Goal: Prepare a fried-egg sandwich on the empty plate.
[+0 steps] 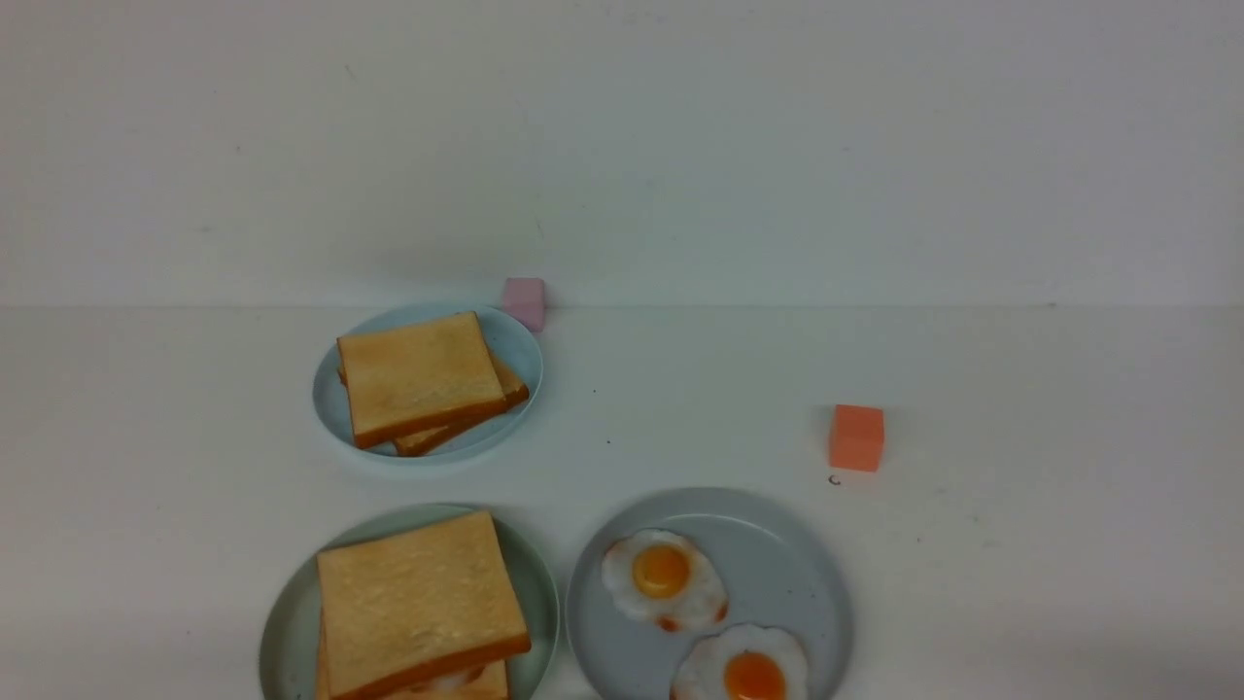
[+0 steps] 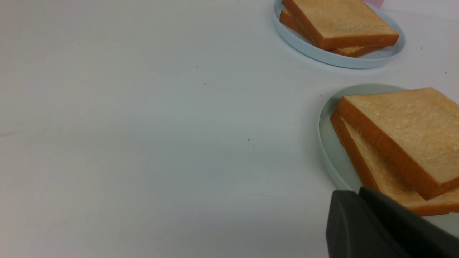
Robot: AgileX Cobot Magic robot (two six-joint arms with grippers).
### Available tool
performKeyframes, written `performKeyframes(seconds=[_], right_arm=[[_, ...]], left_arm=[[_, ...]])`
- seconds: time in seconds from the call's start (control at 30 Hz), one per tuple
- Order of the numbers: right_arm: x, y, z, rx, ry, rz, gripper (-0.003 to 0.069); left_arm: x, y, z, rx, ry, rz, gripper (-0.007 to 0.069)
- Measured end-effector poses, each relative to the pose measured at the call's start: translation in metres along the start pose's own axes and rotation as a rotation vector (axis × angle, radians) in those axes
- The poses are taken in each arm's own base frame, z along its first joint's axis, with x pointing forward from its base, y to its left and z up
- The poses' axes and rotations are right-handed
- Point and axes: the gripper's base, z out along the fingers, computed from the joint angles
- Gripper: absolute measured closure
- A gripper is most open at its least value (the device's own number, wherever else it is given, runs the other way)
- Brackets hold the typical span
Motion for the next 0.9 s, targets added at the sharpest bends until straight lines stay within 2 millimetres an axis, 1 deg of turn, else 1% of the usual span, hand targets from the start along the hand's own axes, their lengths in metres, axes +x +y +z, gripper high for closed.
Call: performKeyframes(seconds=[0.9], right_arm=[[0.0,-0.0002,0.0,0.003,-0.001,0.001,0.0501]], left_arm=[[0.0,0.0,0.0,0.0,0.0,0.0,0.0556]])
